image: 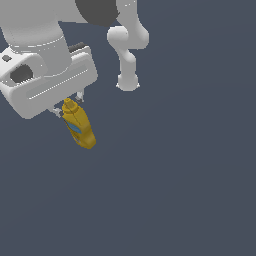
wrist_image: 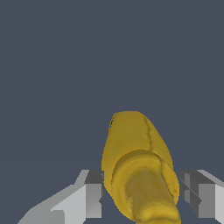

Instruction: Pick up the object and move it to a goal position.

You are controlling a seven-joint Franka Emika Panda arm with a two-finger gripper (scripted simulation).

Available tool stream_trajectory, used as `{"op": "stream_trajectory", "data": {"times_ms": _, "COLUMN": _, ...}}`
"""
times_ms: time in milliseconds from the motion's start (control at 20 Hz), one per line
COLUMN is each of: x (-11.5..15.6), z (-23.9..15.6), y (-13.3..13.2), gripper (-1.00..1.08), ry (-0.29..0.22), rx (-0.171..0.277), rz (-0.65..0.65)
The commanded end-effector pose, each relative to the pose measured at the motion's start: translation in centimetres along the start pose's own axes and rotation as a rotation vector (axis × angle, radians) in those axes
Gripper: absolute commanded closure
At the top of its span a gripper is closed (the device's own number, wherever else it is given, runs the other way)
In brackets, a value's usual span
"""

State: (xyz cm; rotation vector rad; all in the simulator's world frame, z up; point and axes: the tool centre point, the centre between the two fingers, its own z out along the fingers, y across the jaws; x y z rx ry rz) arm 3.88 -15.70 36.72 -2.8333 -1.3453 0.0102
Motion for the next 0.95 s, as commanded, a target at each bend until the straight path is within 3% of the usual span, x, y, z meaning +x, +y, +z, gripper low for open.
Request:
{"op": "stream_trajectory", "data": {"times_ms": 0, "x": -0.1, "z": -1.8, "y": 0.7, "gripper": 1.08, "ry": 0.004, "rx": -0.007, "rz": 0.000}}
{"op": "stream_trajectory", "data": {"times_ms": 900, "x": -0.2, "z": -5.0, "y": 2.4, "gripper": 1.08, "ry": 0.004, "rx": -0.007, "rz": 0.000}}
